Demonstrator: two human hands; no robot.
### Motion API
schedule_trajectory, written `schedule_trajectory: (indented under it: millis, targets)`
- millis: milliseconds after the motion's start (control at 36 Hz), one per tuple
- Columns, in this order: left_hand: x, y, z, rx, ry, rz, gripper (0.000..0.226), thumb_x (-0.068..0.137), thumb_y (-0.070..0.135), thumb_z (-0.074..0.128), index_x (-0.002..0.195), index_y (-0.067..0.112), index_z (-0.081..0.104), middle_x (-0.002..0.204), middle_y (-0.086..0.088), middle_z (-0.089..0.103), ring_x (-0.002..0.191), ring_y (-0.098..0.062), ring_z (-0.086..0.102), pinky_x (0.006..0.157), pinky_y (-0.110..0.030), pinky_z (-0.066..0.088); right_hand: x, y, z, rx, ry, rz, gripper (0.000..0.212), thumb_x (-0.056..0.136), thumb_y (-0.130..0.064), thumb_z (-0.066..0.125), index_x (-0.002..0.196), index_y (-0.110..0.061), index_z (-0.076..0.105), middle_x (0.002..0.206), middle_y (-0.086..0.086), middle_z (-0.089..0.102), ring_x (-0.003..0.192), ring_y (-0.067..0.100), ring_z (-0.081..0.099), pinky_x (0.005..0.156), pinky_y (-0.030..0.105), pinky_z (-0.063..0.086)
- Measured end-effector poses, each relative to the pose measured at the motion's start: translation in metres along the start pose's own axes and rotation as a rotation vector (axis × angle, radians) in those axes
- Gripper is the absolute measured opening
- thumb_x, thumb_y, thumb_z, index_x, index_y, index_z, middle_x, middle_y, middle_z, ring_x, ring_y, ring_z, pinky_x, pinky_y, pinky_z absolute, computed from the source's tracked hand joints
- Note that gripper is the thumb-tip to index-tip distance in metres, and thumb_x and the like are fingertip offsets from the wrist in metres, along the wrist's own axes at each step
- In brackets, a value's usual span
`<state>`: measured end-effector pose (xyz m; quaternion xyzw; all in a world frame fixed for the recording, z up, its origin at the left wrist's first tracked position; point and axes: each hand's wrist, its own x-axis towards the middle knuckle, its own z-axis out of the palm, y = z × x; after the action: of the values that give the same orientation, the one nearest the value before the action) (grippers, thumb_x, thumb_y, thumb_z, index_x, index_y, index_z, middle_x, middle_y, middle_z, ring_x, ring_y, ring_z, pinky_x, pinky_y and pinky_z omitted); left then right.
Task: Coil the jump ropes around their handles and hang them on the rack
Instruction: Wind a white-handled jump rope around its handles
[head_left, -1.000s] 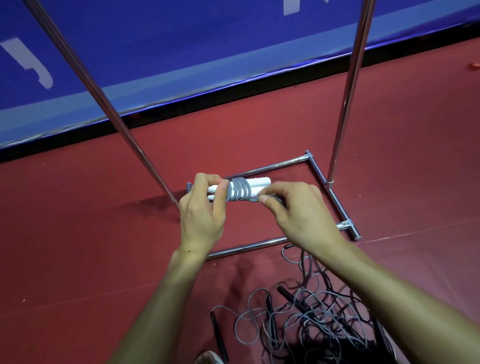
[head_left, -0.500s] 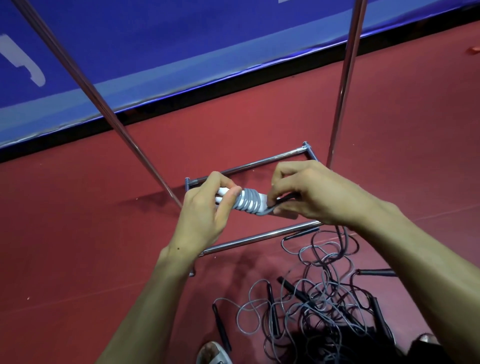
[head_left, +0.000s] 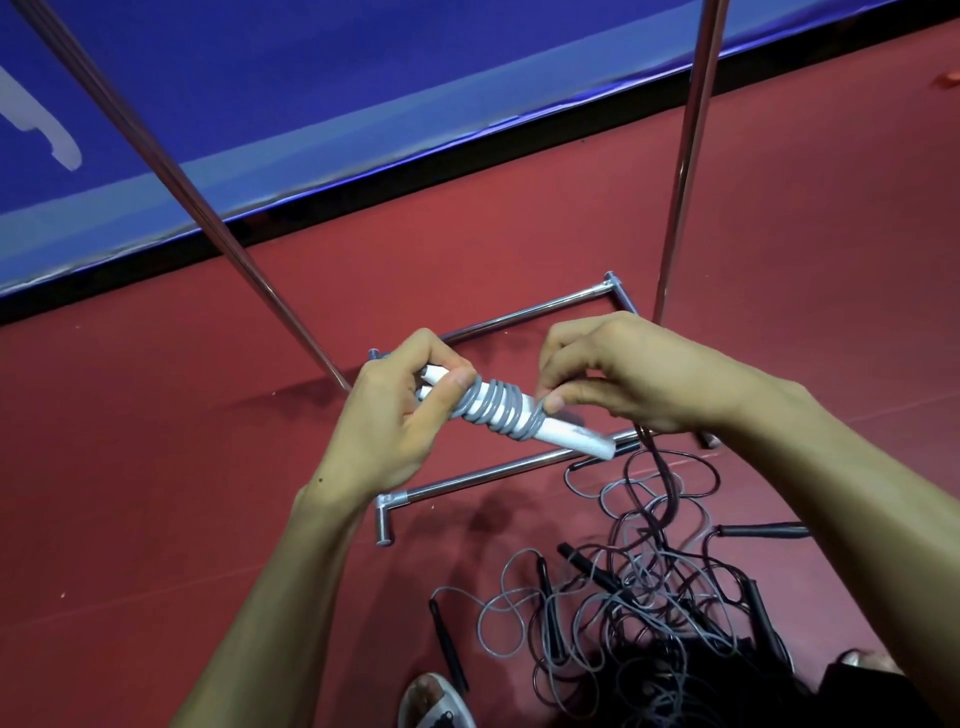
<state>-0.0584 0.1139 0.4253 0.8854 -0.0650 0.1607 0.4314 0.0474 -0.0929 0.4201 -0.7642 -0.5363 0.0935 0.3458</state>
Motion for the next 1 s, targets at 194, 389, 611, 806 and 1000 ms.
schedule_trajectory:
  millis: [194,389,611,806,1000]
  targets:
    - [-0.001,0.006,-0.005,-0.108,0.006,-0.013,0.012,0.088,0.031,0.054,0.079,0.024,0.057,0.084,-0.011,0.068,0.075,-0.041,0.060,0.065,-0.051,0.049,-0.001,-0.006,-0.001,0.019,0.059,0.006,0.019,0.086,-0.028,0.062,0.091,-0.014,0.075,0.077,-0.016,0.063,0.072,0.008,0.059,0.069,0.021,0.046]
    - [0.003,0.015,-0.009,-0.187,0.051,-0.011,0.013,0.089,0.031,0.055,0.077,0.032,0.061,0.085,-0.011,0.069,0.070,-0.053,0.055,0.059,-0.059,0.046,-0.001,-0.011,-0.003,0.030,0.144,-0.052,0.033,0.091,-0.040,0.052,0.086,-0.014,0.071,0.071,-0.008,0.064,0.064,0.012,0.057,0.062,0.026,0.045]
    - [0.001,0.024,-0.006,-0.225,0.071,0.002,0.015,0.089,0.027,0.055,0.076,0.034,0.059,0.086,-0.009,0.070,0.072,-0.045,0.058,0.060,-0.052,0.048,-0.005,-0.008,-0.007,0.279,0.057,0.086,0.015,0.090,-0.023,0.067,0.081,-0.012,0.073,0.073,-0.006,0.070,0.064,0.002,0.060,0.064,0.020,0.048]
    - [0.002,0.039,-0.009,-0.125,0.063,0.114,0.014,0.092,0.020,0.054,0.082,0.030,0.054,0.083,-0.003,0.067,0.070,-0.031,0.061,0.060,-0.039,0.048,-0.007,-0.012,-0.005,0.585,0.103,0.070,0.011,0.083,-0.017,0.067,0.084,-0.008,0.074,0.067,0.011,0.066,0.061,0.005,0.053,0.060,0.017,0.043]
    - [0.001,0.049,-0.009,-0.079,0.098,0.177,0.016,0.093,0.015,0.053,0.084,0.028,0.051,0.084,-0.001,0.066,0.071,-0.028,0.061,0.061,-0.037,0.049,-0.012,-0.010,-0.007,0.733,0.107,0.040,0.006,0.083,-0.012,0.069,0.086,-0.011,0.074,0.056,0.008,0.058,0.054,0.007,0.046,0.054,0.016,0.038]
